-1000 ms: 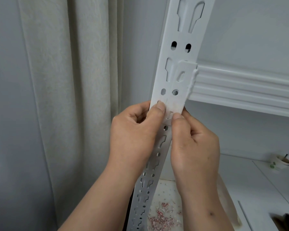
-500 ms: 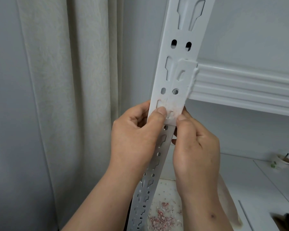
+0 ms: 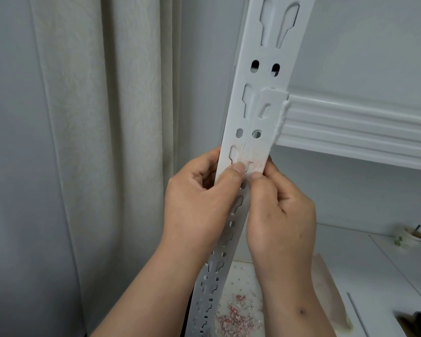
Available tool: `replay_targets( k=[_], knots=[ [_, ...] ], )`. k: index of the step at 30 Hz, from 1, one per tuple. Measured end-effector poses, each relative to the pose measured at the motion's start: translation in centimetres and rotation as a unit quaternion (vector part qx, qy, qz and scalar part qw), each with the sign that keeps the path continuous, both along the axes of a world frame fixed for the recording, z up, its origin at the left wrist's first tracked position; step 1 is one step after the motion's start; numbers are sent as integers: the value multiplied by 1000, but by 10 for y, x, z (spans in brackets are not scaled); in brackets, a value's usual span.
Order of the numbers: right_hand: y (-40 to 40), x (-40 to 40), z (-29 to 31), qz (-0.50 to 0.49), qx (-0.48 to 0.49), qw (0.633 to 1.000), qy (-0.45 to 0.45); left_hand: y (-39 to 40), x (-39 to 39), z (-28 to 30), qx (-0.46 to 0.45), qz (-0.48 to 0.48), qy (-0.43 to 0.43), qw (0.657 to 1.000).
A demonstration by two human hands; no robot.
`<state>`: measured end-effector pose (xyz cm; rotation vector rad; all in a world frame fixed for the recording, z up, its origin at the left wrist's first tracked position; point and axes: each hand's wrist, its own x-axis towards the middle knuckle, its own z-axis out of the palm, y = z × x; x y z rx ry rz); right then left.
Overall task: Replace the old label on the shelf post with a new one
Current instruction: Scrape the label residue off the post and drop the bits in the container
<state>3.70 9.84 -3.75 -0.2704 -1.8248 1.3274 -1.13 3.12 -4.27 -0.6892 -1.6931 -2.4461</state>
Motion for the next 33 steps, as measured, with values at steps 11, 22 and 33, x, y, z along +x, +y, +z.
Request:
replay_targets(
  k=[11, 22, 33],
  knots=[
    [3, 0, -2, 14, -2, 1000, 1, -1, -4, -5, 2, -16, 7, 1000],
    [2, 0, -1, 6, 12, 1000, 4, -1, -4, -2, 5, -13, 13, 1000],
    [3, -6, -5, -18, -8, 1000, 13, -1, -4, -4, -3, -6, 22, 1000]
  ],
)
